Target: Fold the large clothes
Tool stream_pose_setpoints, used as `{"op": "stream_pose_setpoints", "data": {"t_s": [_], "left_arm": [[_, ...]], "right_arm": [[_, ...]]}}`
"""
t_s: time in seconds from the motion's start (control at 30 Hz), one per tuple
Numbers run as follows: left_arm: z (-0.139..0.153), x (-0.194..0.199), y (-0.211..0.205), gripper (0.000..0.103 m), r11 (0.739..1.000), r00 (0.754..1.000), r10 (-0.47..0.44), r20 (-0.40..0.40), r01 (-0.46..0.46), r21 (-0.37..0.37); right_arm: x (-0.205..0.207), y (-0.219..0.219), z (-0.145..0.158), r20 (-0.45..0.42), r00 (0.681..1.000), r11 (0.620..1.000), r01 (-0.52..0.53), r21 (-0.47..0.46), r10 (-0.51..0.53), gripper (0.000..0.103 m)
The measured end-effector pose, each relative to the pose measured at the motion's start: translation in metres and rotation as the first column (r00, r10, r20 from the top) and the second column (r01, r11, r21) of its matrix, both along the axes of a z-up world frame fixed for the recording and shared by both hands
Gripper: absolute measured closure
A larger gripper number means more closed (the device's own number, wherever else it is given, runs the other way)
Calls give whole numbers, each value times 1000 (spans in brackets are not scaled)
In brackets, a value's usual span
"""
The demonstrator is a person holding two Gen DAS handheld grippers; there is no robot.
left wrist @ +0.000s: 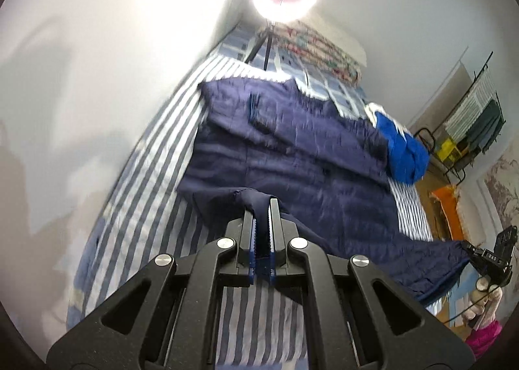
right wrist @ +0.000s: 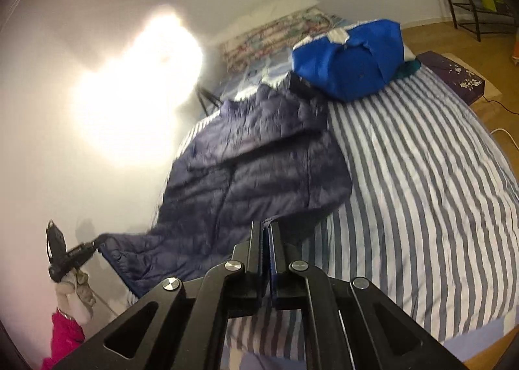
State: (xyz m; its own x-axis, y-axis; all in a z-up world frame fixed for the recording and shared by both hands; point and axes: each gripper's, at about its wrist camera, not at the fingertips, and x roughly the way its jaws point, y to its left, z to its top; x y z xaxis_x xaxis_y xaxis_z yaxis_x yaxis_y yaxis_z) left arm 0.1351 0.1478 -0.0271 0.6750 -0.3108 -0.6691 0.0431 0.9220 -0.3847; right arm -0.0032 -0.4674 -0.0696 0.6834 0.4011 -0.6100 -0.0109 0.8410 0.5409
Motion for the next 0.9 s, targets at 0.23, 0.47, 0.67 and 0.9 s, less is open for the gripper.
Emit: {"op": "stream_pose_setpoints", "data": {"t_s": [0.23, 0.47, 0.67, 0.9], "left_arm": [[18, 83, -2, 100, 1000, 998, 23, 55, -24, 17], [-12, 154, -25, 100, 996, 999, 20, 44, -24, 91], [-64, 156, -26, 100, 986, 1000, 9, -21, -6, 166], [-111, 173, -27, 99, 972, 992, 21, -123, 8, 235]], "right_arm": [[64, -35, 27, 60, 990, 991, 125, 49, -128, 103], [139, -39, 35, 124, 988, 996, 94, 2, -93, 98], [112, -47, -29, 131, 989, 997, -57, -48, 63, 24], [112, -52, -96, 35, 996, 996, -83, -42, 84, 16]]}}
